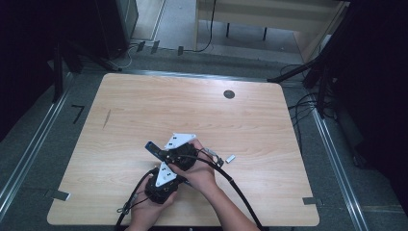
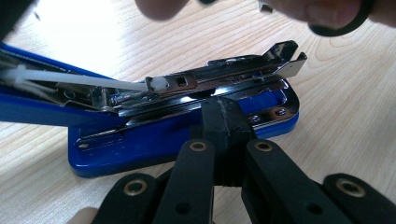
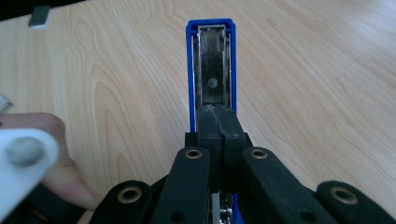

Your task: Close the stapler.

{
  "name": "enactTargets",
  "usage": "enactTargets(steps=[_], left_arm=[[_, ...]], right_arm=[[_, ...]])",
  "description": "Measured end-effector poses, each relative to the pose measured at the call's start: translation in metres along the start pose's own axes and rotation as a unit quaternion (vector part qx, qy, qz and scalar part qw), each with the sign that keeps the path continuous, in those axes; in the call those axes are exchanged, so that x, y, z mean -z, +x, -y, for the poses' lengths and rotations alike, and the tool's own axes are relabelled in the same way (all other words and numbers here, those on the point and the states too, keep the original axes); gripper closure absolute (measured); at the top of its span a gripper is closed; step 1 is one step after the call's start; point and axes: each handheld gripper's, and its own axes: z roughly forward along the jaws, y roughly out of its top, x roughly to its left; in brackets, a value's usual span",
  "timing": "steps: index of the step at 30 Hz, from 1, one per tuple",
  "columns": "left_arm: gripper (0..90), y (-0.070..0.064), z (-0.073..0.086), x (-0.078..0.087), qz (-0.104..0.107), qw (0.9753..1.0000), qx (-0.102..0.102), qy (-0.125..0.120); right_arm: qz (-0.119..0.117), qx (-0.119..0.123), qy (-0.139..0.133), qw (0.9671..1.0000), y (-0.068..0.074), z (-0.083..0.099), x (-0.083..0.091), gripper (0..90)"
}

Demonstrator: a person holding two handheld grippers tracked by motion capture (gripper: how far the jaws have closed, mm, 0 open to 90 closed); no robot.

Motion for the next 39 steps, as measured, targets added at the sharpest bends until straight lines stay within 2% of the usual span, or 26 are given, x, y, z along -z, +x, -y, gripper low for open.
enactTargets(steps=[8, 11, 14, 17, 19, 21, 25, 32, 33, 34, 36, 38, 39], left_arm=[[90.0, 0.001, 0.000, 0.000, 0.000, 1.0000, -0.002, 0.001], [90.0, 0.001, 0.000, 0.000, 0.001, 1.0000, -0.001, 0.001], [90.0, 0.001, 0.000, 0.000, 0.001, 1.0000, -0.001, 0.001], [90.0, 0.001, 0.000, 0.000, 0.002, 1.0000, 0.000, 0.001], [90.0, 0.001, 0.000, 0.000, 0.002, 1.0000, 0.000, 0.001], [90.0, 0.001, 0.000, 0.000, 0.002, 1.0000, 0.001, 0.000], [90.0, 0.001, 0.000, 0.000, 0.001, 1.0000, 0.000, 0.001], [90.0, 0.000, 0.000, 0.000, 0.000, 1.0000, -0.002, 0.000], [90.0, 0.000, 0.000, 0.000, 0.000, 1.0000, -0.002, 0.000], [90.0, -0.001, 0.000, 0.000, -0.003, 1.0000, -0.003, -0.002], [90.0, -0.001, 0.000, 0.000, -0.002, 1.0000, -0.004, -0.001], [90.0, -0.001, 0.000, 0.000, -0.003, 1.0000, -0.003, -0.001], [90.0, -0.001, 0.000, 0.000, -0.002, 1.0000, -0.003, -0.002]], right_arm=[[-0.001, -0.002, 0.045, 0.9990, -0.002, 0.003, -0.020, 90.0], [-0.006, -0.013, 0.047, 0.9988, -0.004, 0.002, -0.022, 90.0], [-0.001, -0.003, 0.058, 0.9983, -0.003, -0.001, -0.022, 90.0], [-0.007, -0.004, 0.055, 0.9985, -0.003, -0.001, -0.020, 90.0], [-0.001, -0.004, 0.052, 0.9986, -0.003, 0.000, -0.018, 90.0], [0.003, -0.008, 0.045, 0.9990, -0.004, 0.002, -0.013, 90.0], [0.013, -0.014, 0.025, 0.9995, -0.005, 0.003, 0.006, 90.0], [0.041, -0.024, 0.010, 0.9988, -0.013, 0.013, 0.043, 90.0], [0.041, -0.024, 0.010, 0.9988, -0.013, 0.013, 0.043, 90.0], [0.050, -0.036, 0.002, 0.9981, -0.018, 0.019, 0.055, 90.0], [0.058, -0.045, -0.003, 0.9973, -0.022, 0.027, 0.066, 90.0], [0.063, -0.047, -0.004, 0.9969, -0.024, 0.031, 0.071, 90.0], [0.073, -0.047, -0.001, 0.9962, -0.028, 0.039, 0.079, 90.0]])
